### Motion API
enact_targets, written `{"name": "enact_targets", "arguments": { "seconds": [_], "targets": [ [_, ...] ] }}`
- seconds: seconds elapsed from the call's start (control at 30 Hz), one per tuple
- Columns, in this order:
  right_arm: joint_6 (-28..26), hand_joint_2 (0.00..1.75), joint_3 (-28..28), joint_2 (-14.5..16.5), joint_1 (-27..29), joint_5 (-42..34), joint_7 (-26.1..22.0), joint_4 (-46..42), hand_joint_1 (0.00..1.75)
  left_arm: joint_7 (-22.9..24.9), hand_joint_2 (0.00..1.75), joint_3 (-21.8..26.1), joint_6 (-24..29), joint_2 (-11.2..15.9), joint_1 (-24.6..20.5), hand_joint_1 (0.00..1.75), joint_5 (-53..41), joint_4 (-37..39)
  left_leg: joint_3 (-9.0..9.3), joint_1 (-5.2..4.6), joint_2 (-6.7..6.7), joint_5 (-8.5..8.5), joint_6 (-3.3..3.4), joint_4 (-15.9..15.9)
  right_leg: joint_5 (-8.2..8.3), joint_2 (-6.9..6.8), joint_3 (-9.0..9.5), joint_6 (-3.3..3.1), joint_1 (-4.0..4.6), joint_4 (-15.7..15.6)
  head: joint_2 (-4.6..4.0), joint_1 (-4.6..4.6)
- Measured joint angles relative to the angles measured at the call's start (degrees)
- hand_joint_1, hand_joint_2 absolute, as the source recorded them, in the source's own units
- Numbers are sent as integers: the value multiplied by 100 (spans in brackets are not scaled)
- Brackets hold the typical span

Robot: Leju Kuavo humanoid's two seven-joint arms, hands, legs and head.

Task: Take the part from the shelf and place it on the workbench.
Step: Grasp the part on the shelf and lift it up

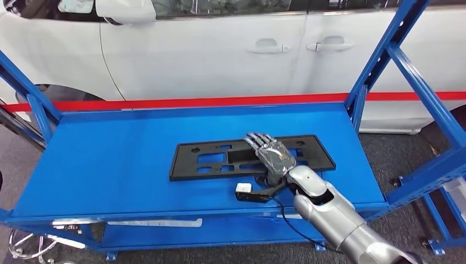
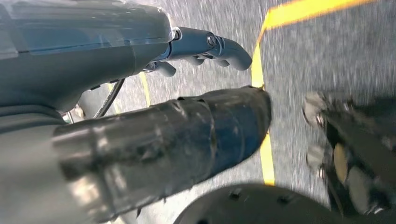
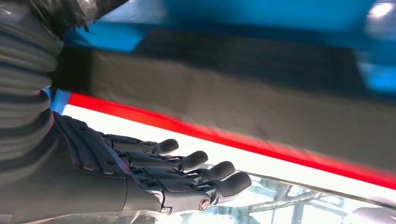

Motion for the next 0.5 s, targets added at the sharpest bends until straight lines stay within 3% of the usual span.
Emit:
{"name": "enact_targets", "arguments": {
  "seconds": [0.03, 0.1, 0.13, 0.17, 0.23, 0.3, 0.43, 0.5],
  "targets": [
    [-19, 175, 0, 0, 10, -1, 14, -2, 174, -2, 0, 1, 1, 0, 4, 0, 5, 0, -180, 10, 2, -186, -19, 380, 0, -4, 0, -11, 0, -1, -1, -2],
    [-45, 175, 0, 1, 44, -6, 47, -19, 175, -5, 0, 1, 11, 0, 11, 0, 21, 0, -468, 30, 3, -369, -53, 957, -7, -8, -4, -17, 5, 12, -1, -2],
    [-49, 175, 0, 0, 61, -11, 67, -40, 175, -7, 0, 1, 17, 2, 14, 0, 29, 0, -481, 37, 4, -297, -63, 961, -15, -6, -3, -16, 4, 23, -1, -2],
    [-48, 175, 0, -1, 72, -20, 88, -69, 175, -8, 0, 0, 22, 5, 15, 0, 38, 0, -382, 43, 5, -123, -67, 735, -29, 0, -2, -10, 0, 41, 0, -2],
    [-40, 175, 0, -7, 80, -37, 126, -143, 175, -9, 0, 0, 34, 16, 18, 0, 51, 0, -7, 48, 7, 254, -53, -54, -70, 15, -7, 26, -2, 94, 0, -2],
    [-25, 175, -1, -26, 89, -51, 151, -204, 175, -9, 0, 1, 45, 21, 19, 0, 61, 0, 206, 31, -1, 386, -11, -516, -101, 27, -31, 75, 13, 143, 0, 0],
    [0, 175, -21, -85, 122, -66, 213, -295, 175, -35, 175, 10, 73, 22, 15, 0, 91, 0, 233, 33, -5, 404, 107, -599, -154, 30, -54, 180, 15, 199, 0, 2],
    [-5, 175, -56, -122, 134, -64, 233, -326, 175, -60, 175, 13, 80, 22, 16, 0, 94, 0, 256, 49, 10, 425, 169, -641, -412, 29, -227, 235, -3, 602, 0, 4]
  ]
}}
